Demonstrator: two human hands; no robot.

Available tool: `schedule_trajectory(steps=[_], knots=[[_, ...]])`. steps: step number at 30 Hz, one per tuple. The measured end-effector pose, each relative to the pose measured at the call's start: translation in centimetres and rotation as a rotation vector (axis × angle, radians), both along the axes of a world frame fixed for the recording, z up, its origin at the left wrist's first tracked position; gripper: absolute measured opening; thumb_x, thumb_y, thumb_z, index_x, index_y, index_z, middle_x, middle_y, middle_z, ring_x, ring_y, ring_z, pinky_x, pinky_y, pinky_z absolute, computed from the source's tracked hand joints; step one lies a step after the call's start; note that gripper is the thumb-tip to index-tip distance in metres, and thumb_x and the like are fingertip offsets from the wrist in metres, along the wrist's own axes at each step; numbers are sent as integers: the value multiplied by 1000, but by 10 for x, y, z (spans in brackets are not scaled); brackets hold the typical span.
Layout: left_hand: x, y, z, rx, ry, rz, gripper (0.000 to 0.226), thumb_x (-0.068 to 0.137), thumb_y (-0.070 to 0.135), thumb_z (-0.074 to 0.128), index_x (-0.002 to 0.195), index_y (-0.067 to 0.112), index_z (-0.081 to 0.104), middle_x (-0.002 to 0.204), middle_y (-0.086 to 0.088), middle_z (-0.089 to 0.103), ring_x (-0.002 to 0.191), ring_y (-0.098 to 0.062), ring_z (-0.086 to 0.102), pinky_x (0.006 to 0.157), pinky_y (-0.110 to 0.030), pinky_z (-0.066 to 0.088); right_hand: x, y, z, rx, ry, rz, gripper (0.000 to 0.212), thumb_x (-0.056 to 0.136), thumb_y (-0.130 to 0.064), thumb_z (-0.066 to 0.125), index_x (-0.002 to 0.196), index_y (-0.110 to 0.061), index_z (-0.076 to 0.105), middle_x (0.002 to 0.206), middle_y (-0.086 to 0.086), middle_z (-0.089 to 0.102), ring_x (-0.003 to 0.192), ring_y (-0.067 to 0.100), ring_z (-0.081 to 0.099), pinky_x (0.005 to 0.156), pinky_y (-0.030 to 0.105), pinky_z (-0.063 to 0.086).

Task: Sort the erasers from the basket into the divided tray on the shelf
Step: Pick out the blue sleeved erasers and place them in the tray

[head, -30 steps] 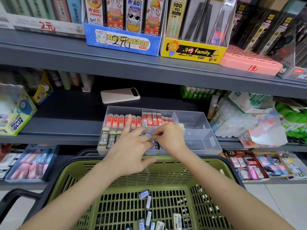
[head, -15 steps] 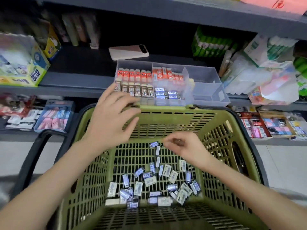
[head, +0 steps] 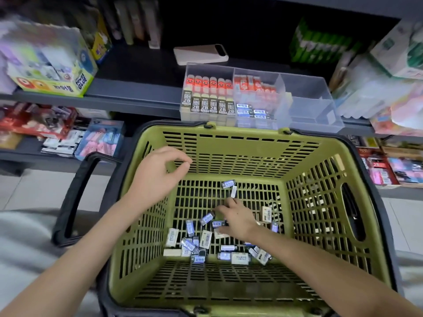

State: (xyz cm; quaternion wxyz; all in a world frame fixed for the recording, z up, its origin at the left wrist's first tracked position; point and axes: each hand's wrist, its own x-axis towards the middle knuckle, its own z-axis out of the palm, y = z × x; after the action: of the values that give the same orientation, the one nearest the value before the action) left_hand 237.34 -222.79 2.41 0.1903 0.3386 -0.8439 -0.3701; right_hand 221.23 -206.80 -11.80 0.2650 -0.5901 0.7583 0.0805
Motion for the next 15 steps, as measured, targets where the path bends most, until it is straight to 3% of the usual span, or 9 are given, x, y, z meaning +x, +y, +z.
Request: schedule_trajectory(steps=[6,9,12,15], knots=[[-25,9,0,474,48,63,16,89,17,61,88,30,71,93,19,69,89,9,60,80,-15,42,-8,-4,7,-4,-230,-164,27,81,-25,71,106,-15,66,116,7,48,109,24,48,95,35,43],[-41,14,-12,776,22,119,12,89,15,60,92,22,69,100,4,70,99,-12,62,86,-28,48,-14,-4,13,-113,-242,-227,23,82,-13,68,104,-7,66,112,8,57,102,22,56,91,31,47],[-58,18,-32,1072,-72,261,13,91,13,58,102,14,63,107,-5,66,100,-19,61,83,-31,51,-27,-7,30,-185,-303,-370,20,80,-9,70,100,-4,67,106,9,64,95,20,60,86,31,51],[-68,29,-51,1267,-172,340,13,94,21,53,100,12,60,117,-12,61,101,-25,58,91,-41,48,-34,-11,57,-302,-590,-630,13,78,-7,73,88,-11,66,85,8,69,63,10,62,65,22,56]])
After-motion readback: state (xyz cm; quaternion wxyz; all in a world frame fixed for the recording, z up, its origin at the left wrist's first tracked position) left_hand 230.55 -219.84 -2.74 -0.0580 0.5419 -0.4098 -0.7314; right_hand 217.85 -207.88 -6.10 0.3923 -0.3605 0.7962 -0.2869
